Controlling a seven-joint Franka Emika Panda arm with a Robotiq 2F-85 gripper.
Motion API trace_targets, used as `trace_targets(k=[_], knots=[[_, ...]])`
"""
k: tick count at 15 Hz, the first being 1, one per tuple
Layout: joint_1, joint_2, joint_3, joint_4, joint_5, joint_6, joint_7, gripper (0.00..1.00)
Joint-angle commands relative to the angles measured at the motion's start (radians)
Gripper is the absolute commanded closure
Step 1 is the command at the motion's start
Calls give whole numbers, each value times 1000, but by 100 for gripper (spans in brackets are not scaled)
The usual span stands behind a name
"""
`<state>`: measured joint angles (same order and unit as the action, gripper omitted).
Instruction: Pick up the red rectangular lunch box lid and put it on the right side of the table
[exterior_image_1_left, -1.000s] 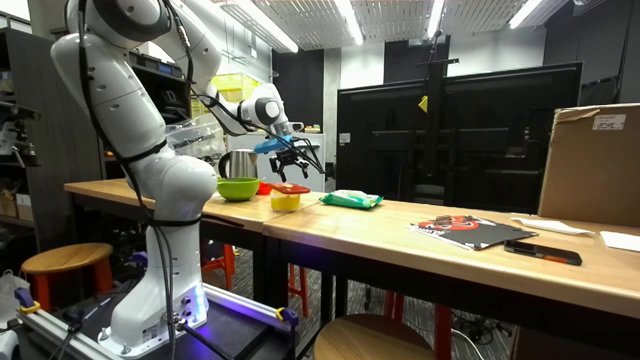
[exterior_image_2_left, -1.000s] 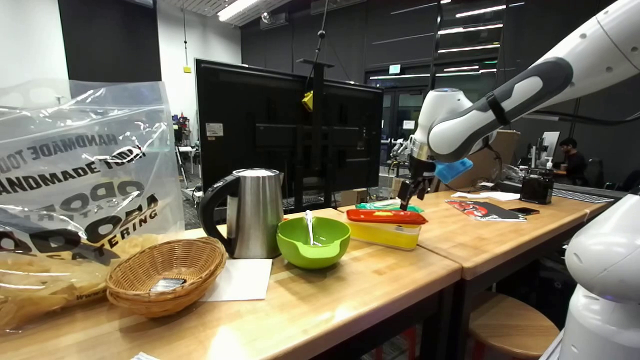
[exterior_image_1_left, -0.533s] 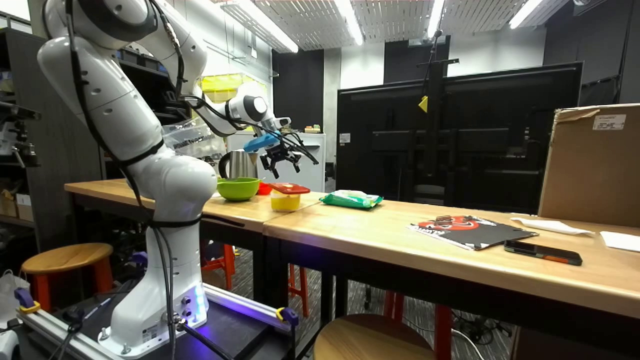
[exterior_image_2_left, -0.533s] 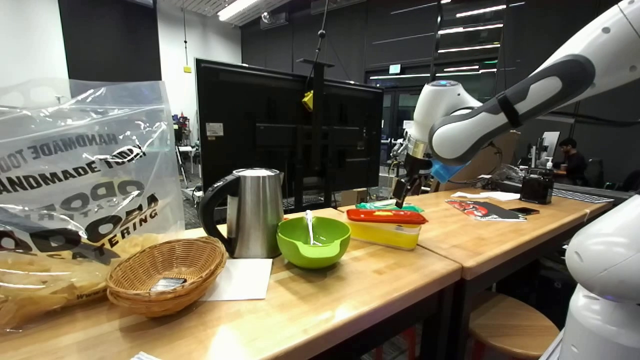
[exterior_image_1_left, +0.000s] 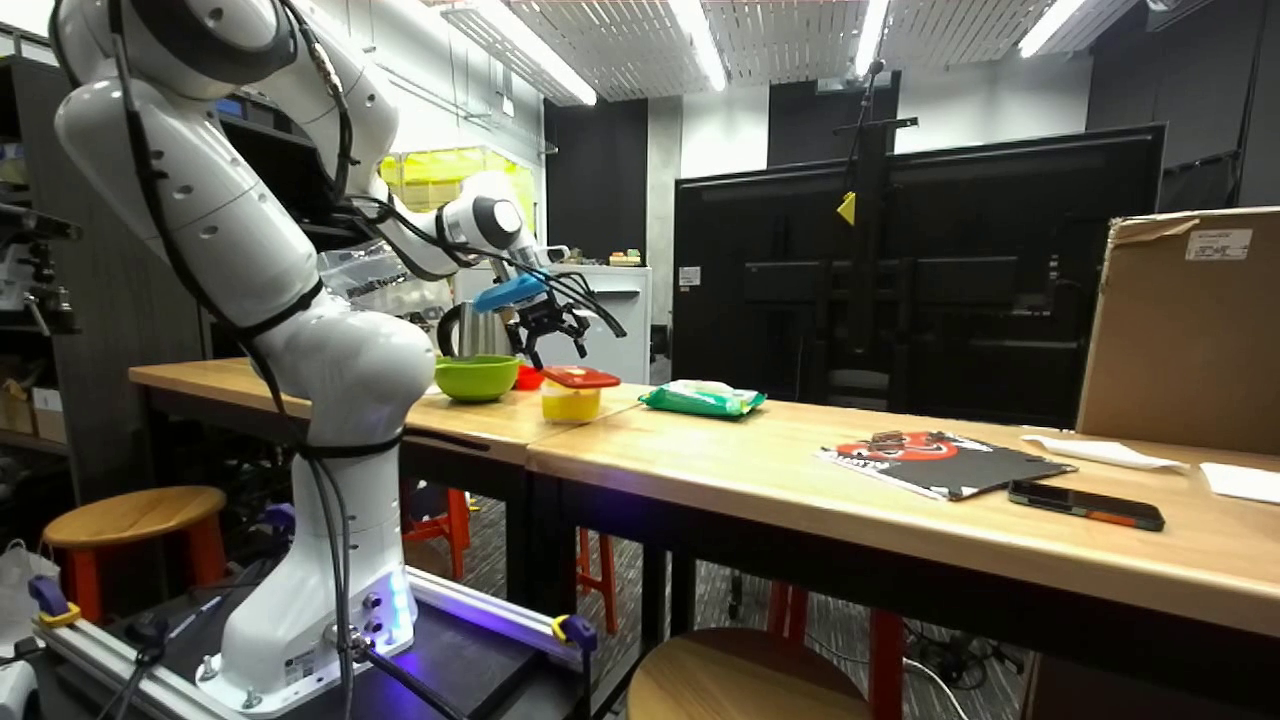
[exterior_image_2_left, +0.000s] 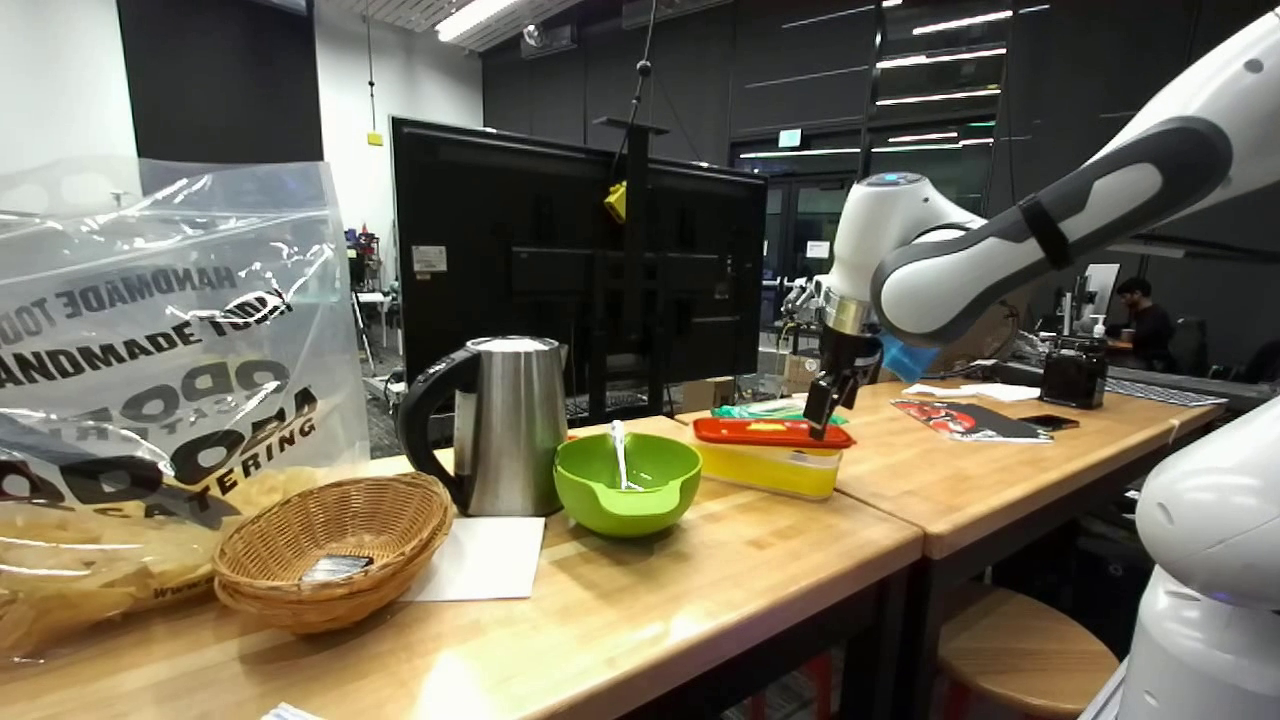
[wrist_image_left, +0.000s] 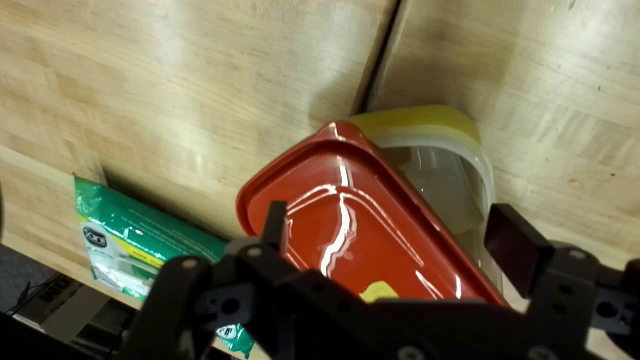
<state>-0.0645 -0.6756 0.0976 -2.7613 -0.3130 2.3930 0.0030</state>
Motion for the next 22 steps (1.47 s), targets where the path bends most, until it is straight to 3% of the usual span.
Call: trace_targets(k=[1, 9, 17, 22], knots=[[18, -68, -23, -11, -29, -82, -95, 0], [28, -184, -119, -22, -71, -187, -310, 0], [57, -137, -182, -10, -44, -60, -365, 0], [89, -87, -182, -13, -20, 30, -354, 0]])
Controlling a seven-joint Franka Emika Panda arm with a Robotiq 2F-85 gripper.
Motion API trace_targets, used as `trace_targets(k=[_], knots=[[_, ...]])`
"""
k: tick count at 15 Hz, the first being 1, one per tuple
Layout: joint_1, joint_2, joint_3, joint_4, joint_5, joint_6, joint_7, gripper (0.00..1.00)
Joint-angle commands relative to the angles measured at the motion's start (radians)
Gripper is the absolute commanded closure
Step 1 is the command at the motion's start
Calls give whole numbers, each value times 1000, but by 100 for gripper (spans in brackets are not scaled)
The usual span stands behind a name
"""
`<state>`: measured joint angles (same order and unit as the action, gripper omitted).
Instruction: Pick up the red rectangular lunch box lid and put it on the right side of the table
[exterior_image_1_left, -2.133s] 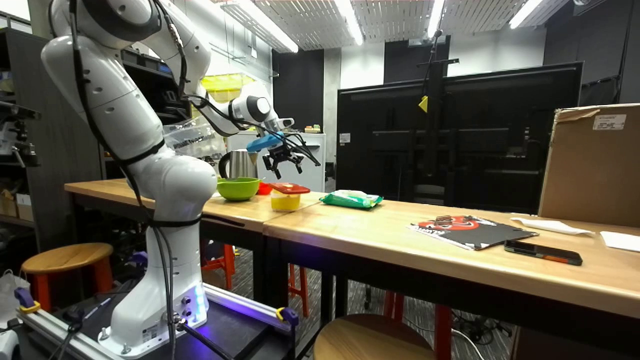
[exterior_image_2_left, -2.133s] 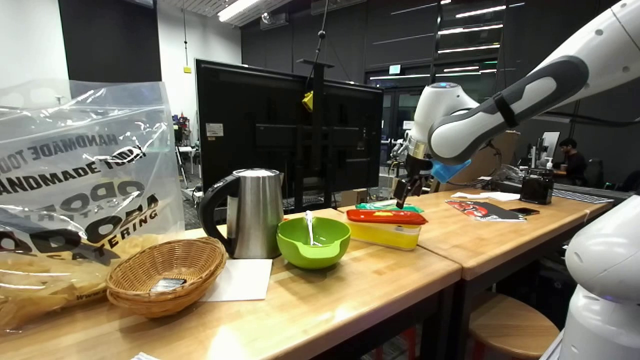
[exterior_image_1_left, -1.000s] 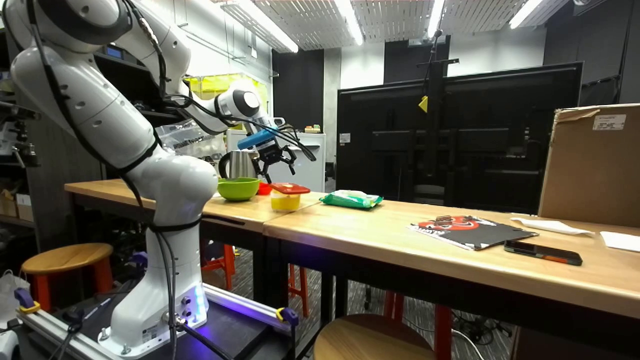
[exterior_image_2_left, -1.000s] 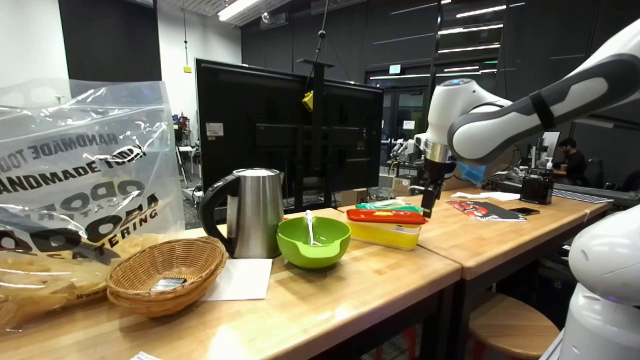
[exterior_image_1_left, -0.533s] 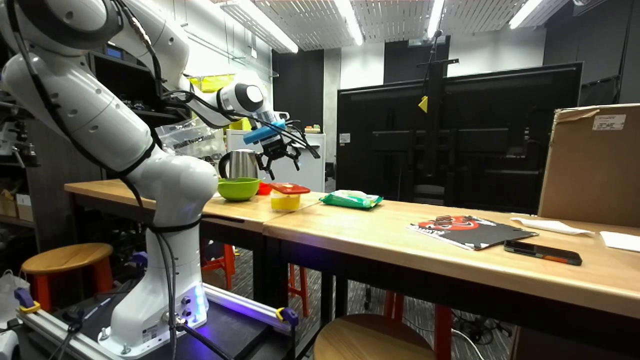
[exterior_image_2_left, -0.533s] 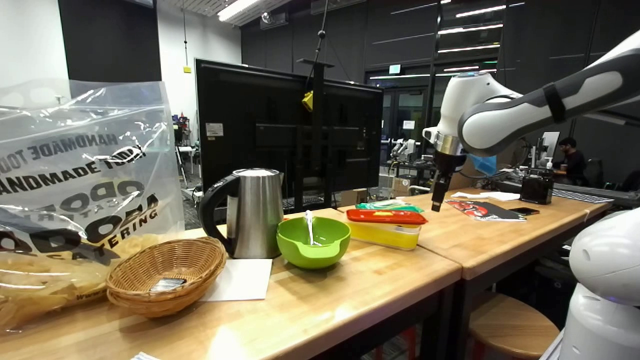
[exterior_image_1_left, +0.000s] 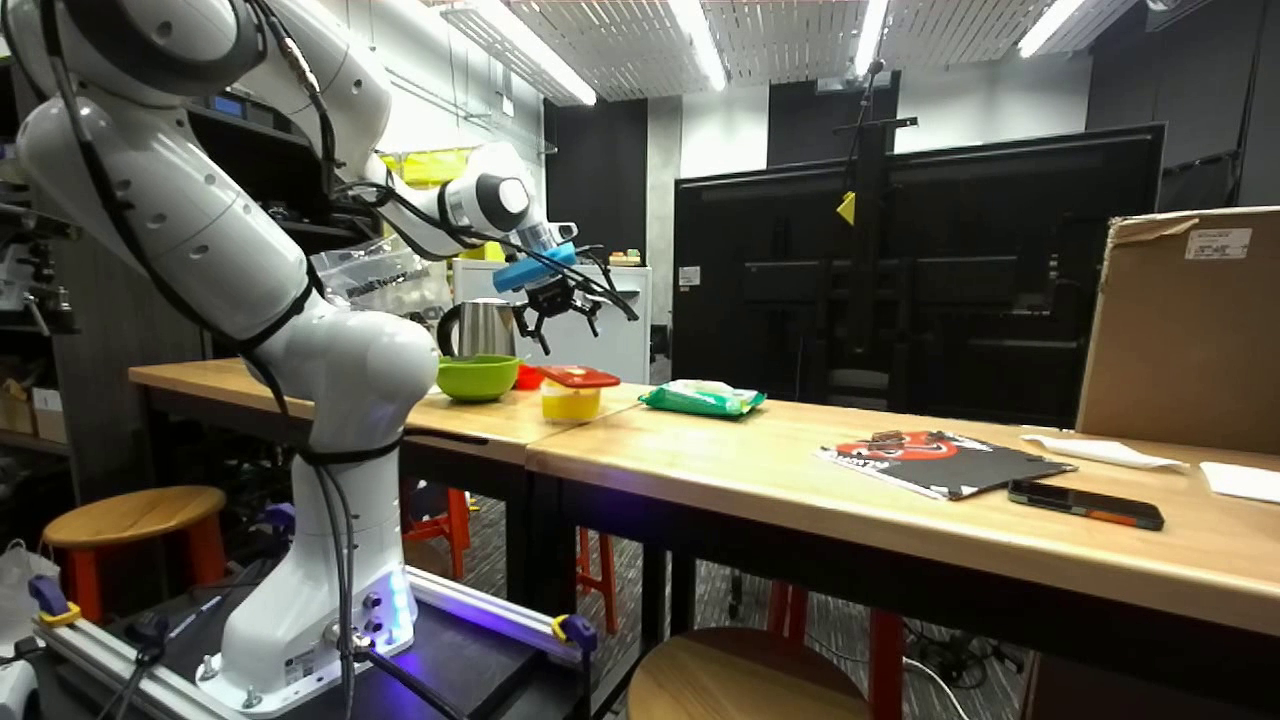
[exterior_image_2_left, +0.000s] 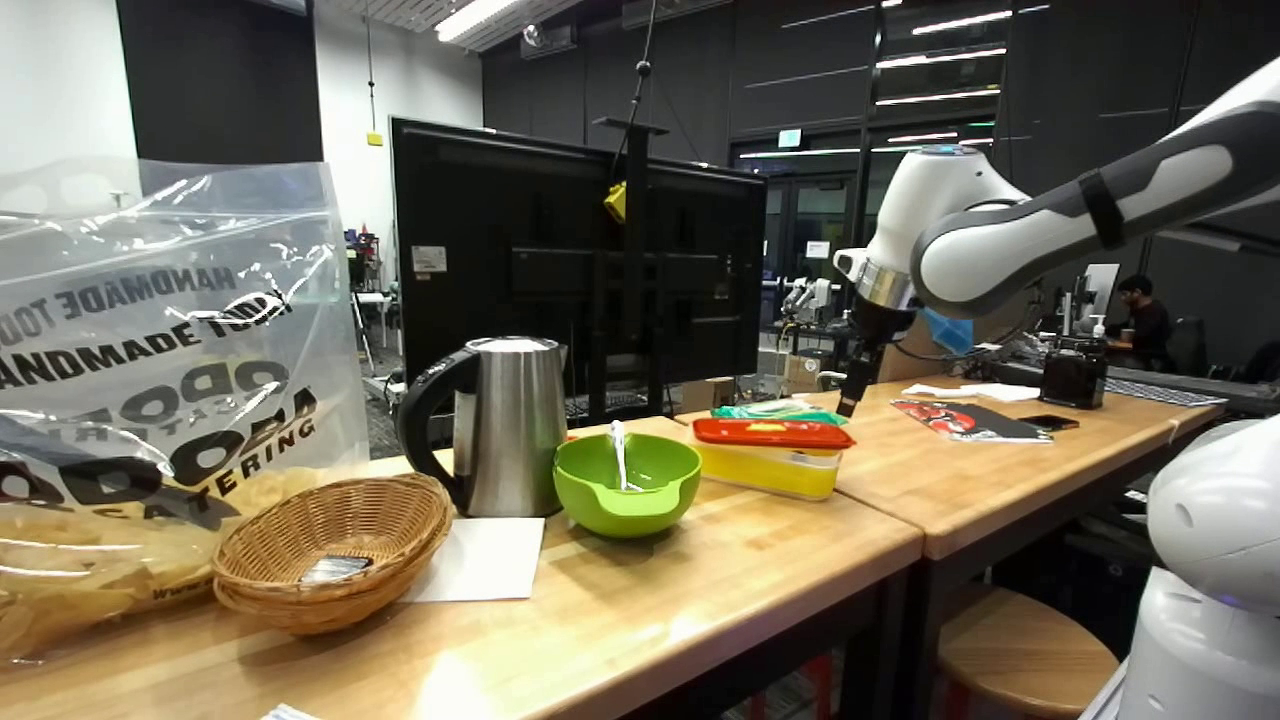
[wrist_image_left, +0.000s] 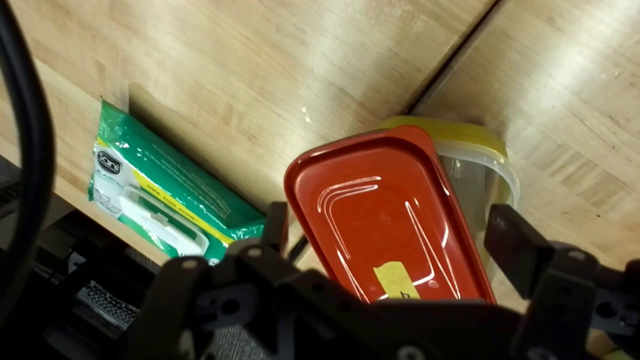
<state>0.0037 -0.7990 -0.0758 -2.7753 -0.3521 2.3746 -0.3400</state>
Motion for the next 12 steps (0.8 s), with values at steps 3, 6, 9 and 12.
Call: trace_targets(k=[3, 6, 9, 12], knots=[[27, 78, -5, 0, 27, 84, -6, 0], [37, 115, -6, -1, 27, 82, -28, 0], [46, 142, -7, -2, 32, 81, -35, 0], [48, 159, -6, -2, 32, 82, -39, 0]])
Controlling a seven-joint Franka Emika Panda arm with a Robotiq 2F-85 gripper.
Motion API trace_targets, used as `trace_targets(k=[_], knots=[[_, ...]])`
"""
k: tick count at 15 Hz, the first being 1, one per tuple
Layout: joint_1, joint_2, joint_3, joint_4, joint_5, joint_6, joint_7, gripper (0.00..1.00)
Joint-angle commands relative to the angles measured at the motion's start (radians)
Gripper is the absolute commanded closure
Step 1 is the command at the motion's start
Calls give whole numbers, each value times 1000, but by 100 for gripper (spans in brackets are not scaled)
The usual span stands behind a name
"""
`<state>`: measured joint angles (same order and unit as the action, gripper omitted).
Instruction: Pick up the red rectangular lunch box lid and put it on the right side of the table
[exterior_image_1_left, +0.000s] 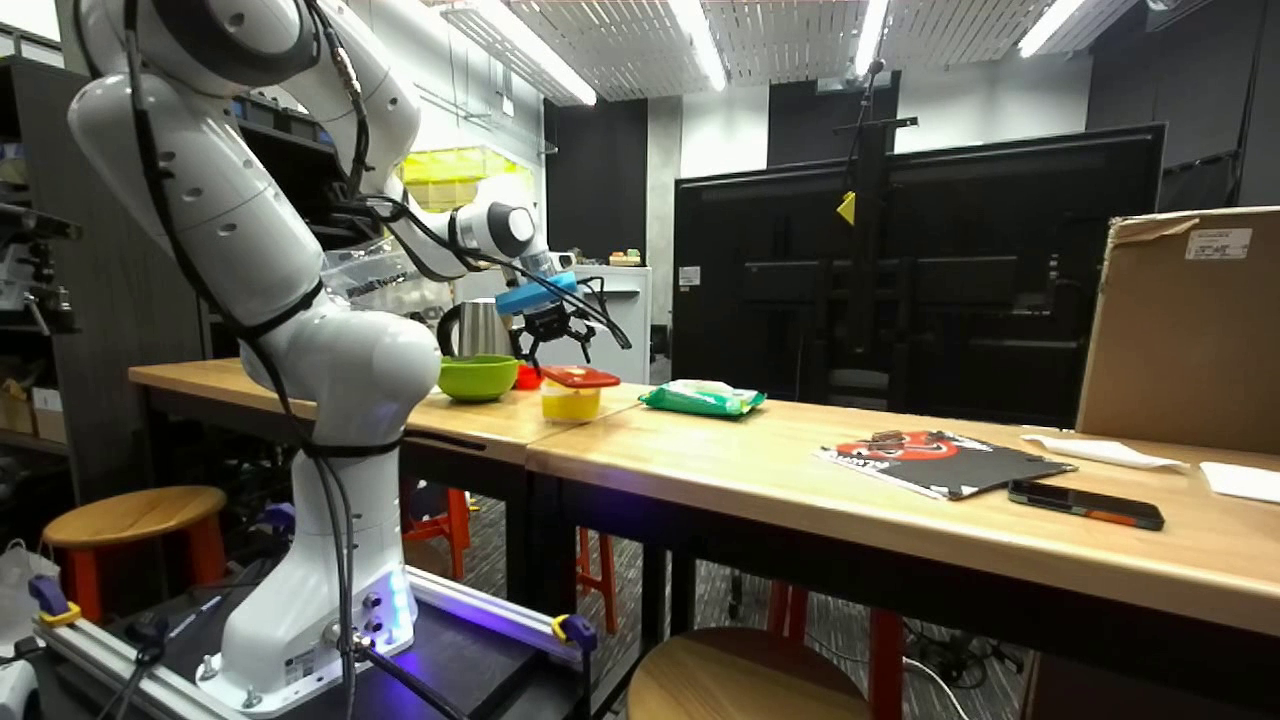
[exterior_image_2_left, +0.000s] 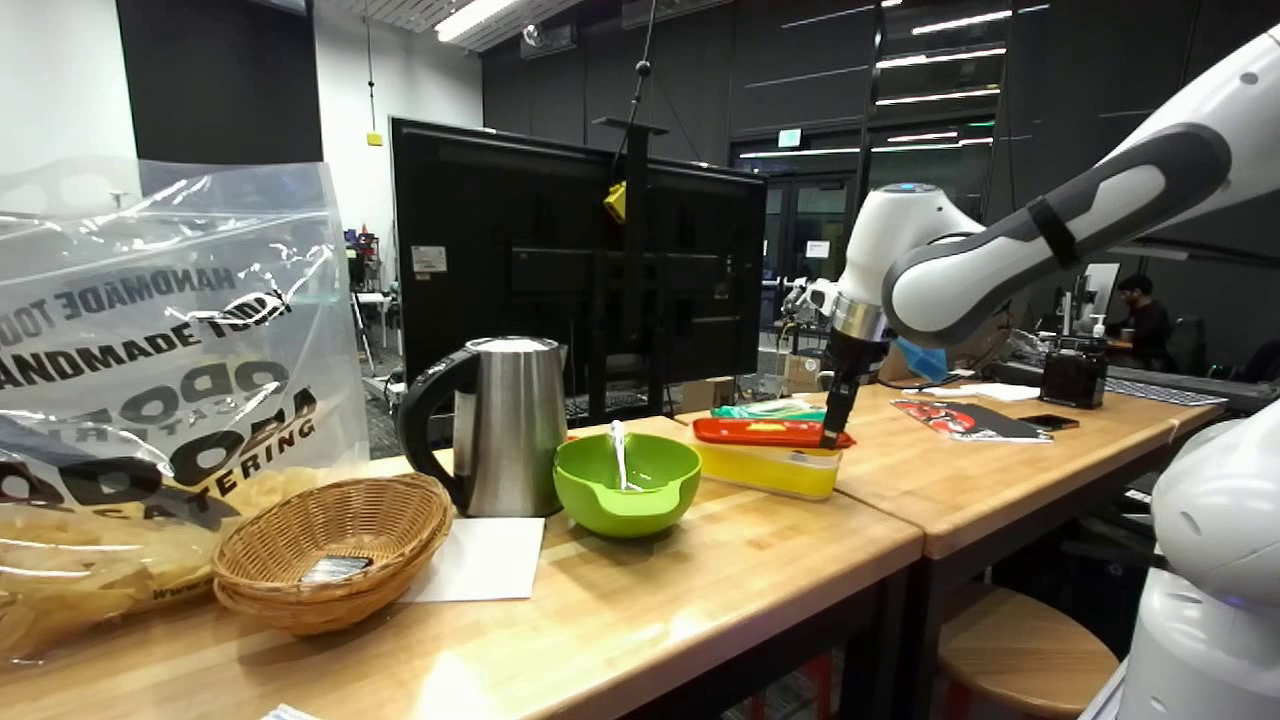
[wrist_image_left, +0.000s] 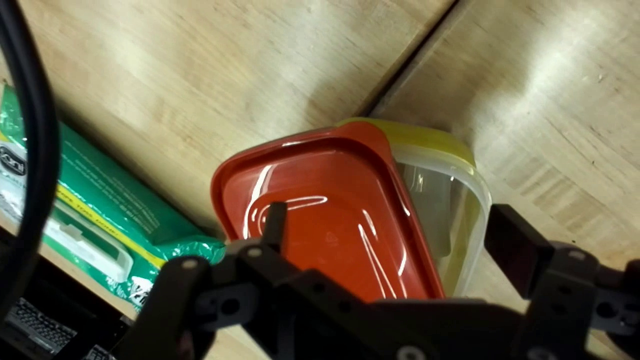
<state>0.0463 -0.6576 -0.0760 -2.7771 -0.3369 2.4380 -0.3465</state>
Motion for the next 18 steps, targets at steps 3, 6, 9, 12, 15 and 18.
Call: trace_targets(k=[3, 6, 9, 12, 15, 18], knots=[[6, 25, -9, 0, 19, 19, -38, 0], [2, 29, -9, 0, 16, 21, -39, 0], [0, 30, -10, 0, 15, 22, -42, 0], [-11, 33, -14, 0, 9, 27, -40, 0], [-32, 40, -23, 1, 0, 37, -34, 0], [-59, 52, -35, 1, -3, 52, -27, 0]])
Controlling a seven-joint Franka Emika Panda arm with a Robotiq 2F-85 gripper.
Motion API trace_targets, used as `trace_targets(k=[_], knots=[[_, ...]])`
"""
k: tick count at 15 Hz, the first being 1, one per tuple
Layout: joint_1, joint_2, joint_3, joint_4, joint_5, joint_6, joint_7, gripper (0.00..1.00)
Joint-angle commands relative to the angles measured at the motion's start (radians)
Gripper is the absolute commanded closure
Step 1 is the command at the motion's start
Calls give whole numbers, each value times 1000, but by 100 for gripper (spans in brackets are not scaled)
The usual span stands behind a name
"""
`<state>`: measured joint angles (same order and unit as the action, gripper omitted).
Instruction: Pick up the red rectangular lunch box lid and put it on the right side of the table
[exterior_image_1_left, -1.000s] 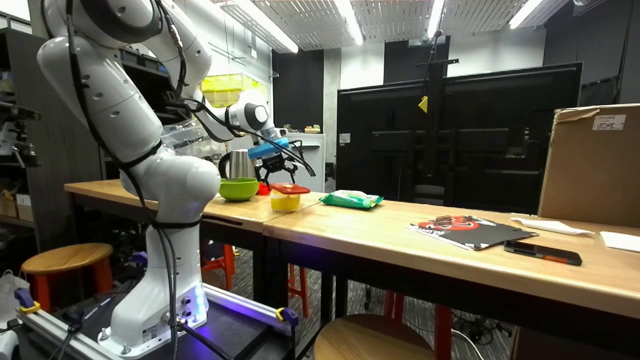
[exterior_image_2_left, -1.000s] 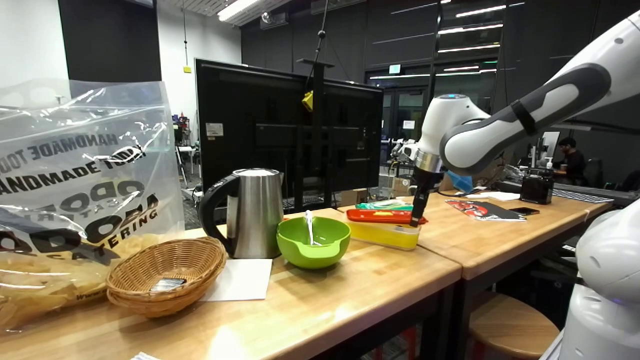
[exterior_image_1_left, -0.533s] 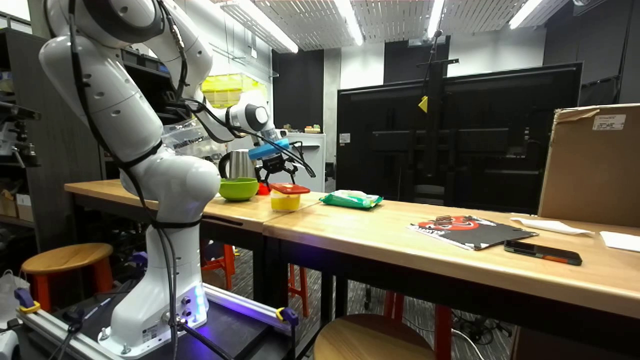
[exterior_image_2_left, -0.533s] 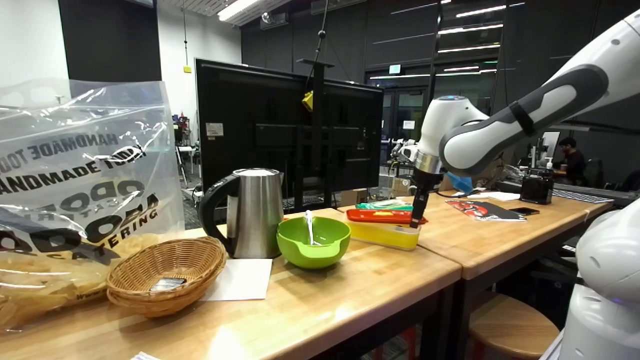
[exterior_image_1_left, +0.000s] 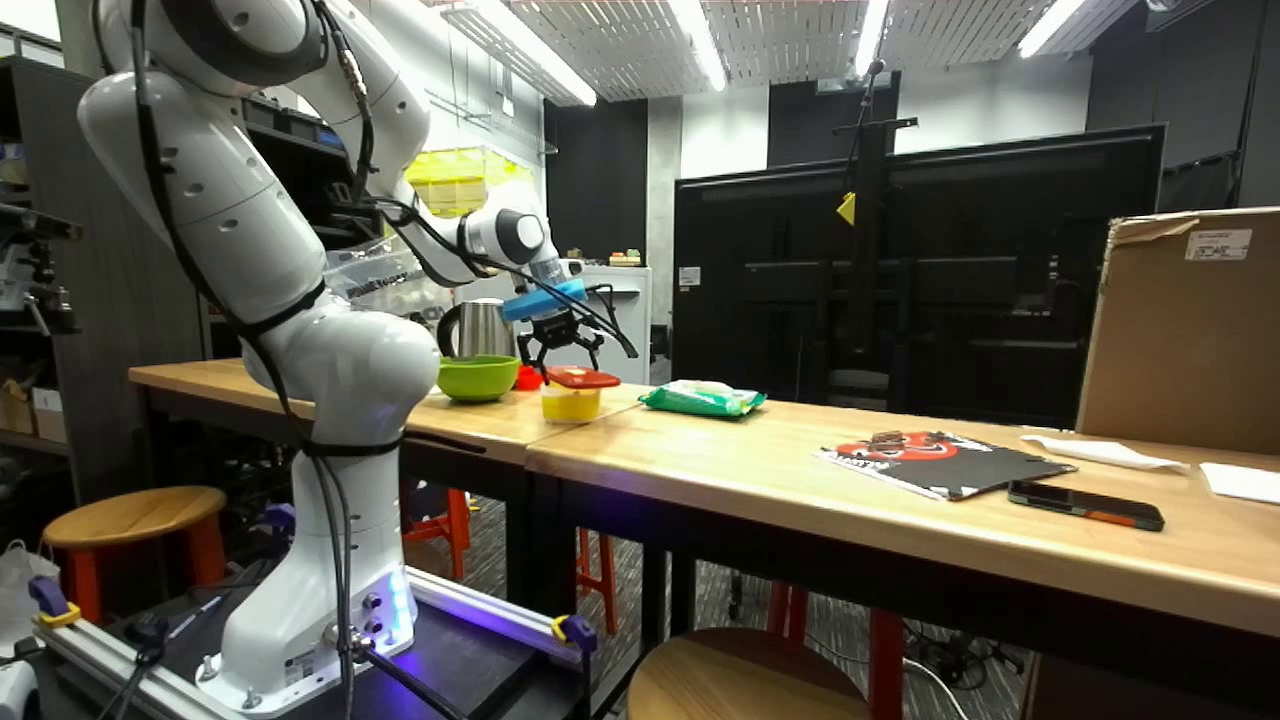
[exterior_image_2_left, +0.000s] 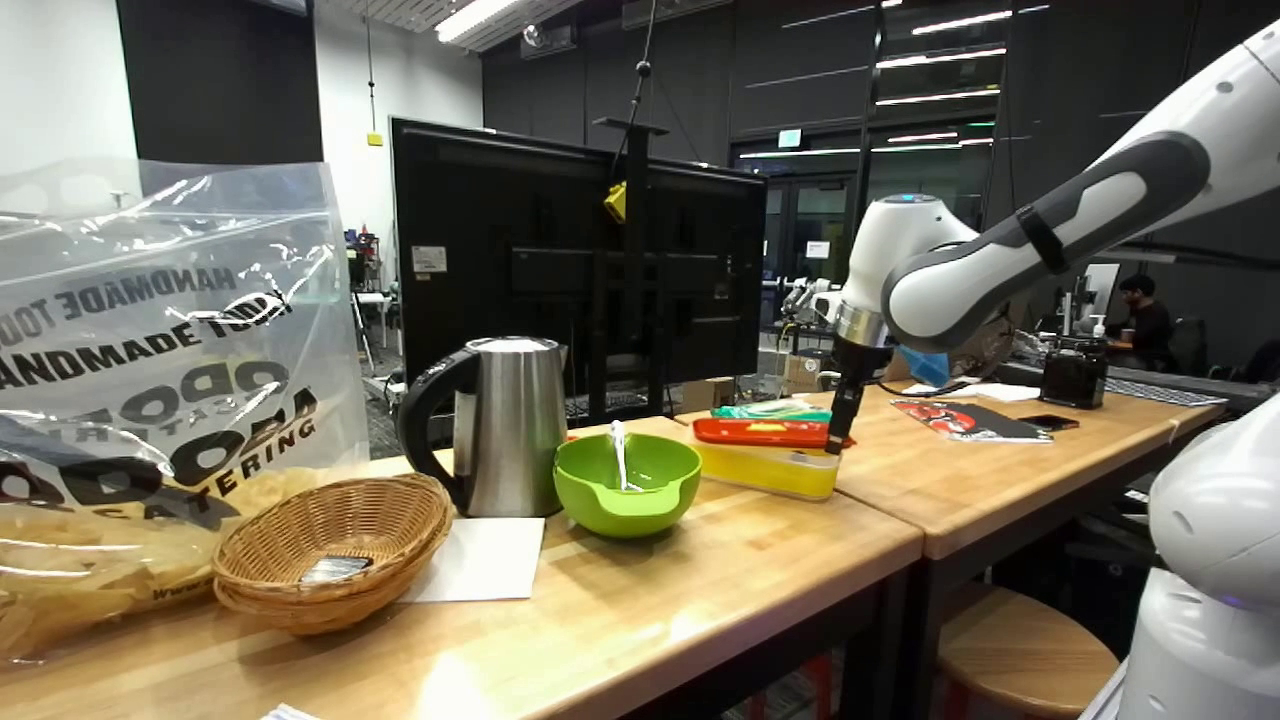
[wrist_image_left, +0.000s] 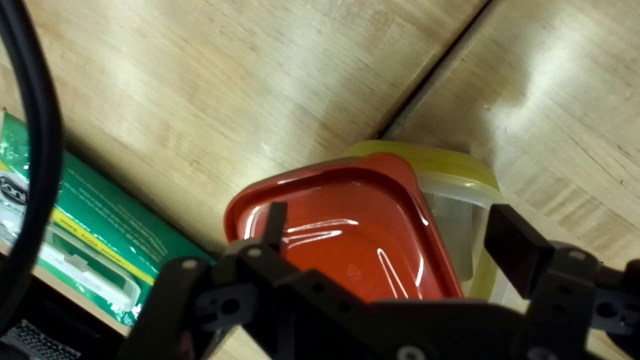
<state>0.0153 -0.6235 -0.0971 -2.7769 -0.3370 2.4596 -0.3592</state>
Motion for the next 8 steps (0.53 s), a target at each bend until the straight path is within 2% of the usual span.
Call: trace_targets(k=[1, 8], knots=[[-37, 24, -18, 1, -2, 37, -13, 0], [-69, 36, -29, 2, 5, 59, -3, 0]])
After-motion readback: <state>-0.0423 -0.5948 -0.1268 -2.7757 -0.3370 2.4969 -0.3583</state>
